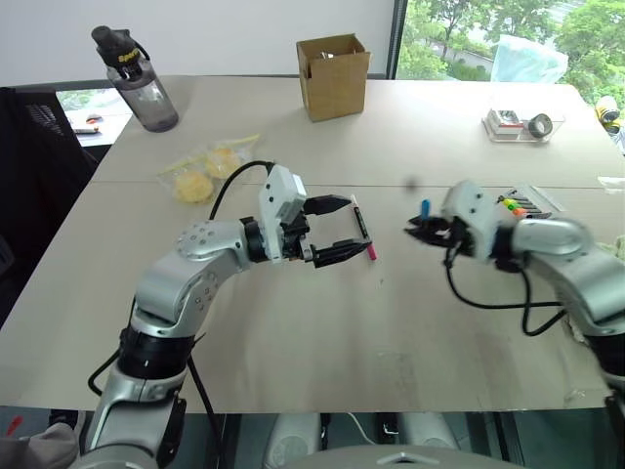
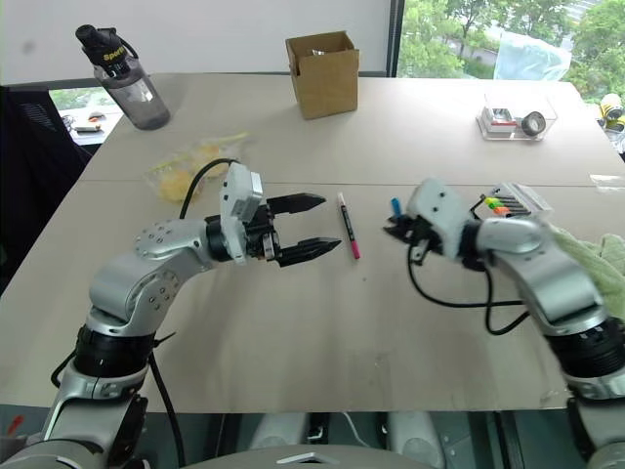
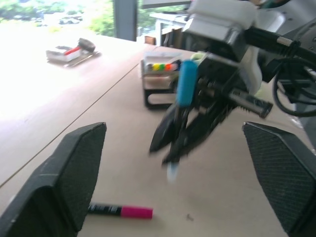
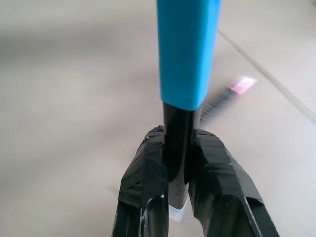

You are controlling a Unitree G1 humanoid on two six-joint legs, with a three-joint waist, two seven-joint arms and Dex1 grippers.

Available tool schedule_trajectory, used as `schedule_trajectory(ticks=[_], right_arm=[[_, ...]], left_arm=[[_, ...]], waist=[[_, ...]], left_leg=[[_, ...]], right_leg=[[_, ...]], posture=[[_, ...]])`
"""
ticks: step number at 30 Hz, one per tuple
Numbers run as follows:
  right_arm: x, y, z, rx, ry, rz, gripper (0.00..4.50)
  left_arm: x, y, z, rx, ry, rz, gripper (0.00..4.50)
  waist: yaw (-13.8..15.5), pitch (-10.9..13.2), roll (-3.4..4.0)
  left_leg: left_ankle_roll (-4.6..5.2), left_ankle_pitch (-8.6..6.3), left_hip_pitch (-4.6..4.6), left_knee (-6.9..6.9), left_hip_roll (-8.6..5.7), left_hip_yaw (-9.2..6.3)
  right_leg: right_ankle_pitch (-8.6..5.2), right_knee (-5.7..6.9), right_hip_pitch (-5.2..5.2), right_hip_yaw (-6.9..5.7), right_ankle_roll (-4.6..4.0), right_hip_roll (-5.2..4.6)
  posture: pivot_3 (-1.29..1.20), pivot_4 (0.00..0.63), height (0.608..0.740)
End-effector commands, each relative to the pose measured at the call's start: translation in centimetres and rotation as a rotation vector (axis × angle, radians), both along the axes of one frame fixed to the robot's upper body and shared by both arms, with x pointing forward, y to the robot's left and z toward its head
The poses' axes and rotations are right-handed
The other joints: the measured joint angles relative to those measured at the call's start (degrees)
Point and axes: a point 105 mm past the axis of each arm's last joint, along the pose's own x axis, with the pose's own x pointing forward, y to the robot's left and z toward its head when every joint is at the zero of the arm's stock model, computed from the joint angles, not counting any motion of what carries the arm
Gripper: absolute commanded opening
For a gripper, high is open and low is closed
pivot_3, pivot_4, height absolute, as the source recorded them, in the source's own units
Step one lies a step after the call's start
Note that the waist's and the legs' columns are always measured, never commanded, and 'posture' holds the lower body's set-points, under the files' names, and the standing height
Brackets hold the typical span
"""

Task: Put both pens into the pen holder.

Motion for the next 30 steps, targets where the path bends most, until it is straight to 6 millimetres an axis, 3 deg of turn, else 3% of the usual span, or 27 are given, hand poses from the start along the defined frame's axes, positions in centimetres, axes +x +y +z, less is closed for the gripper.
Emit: schedule_trajectory(ticks=[1,4,9,23,30], right_arm=[[0.3,-3.3,5.2,-0.129,-0.264,-0.036,0.13],[0.8,-6.6,8.4,-0.286,-0.363,-0.112,0.13],[1.4,-8.8,8.5,-0.421,-0.369,-0.144,0.13],[0.9,-8.5,6.5,-0.364,-0.27,-0.135,0.13],[1.7,-9.7,5.4,-0.458,-0.298,-0.157,0.13]], left_arm=[[-1.1,-0.8,1.9,-0.048,-0.078,-0.026,4.49],[-1.1,-1.8,2.7,-0.076,-0.101,-0.065,4.49],[-1.2,-2.7,3.4,-0.093,-0.121,-0.097,4.49],[-1.5,-2.8,2.9,-0.061,-0.106,-0.121,4.49],[-1.6,-2.9,3.0,-0.059,-0.106,-0.127,4.49]], waist=[[0.06,0.0,-0.01],[0.12,0.09,0.12],[-0.16,0.09,0.1],[0.03,0.1,0.12],[0.01,0.1,0.12]], left_leg=[[0.0,0.0,0.02,0.02,0.0,-0.01],[0.0,0.01,0.1,0.03,0.01,0.0],[0.0,0.01,0.13,0.09,0.03,0.04],[-0.03,0.02,0.12,0.07,0.04,0.09],[-0.03,0.03,0.12,0.07,0.04,0.1]], right_leg=[[0.0,0.01,0.01,-0.01,0.0,0.01],[0.0,0.05,0.06,0.01,0.0,0.04],[0.0,0.04,0.08,0.08,-0.01,0.09],[0.01,0.06,0.03,0.16,-0.01,0.03],[0.01,0.07,0.03,0.16,-0.01,0.06]], posture=[[0.0,0.15,0.736],[0.0,0.15,0.736],[0.0,0.15,0.736],[0.0,0.15,0.736],[0.0,0.15,0.736]])
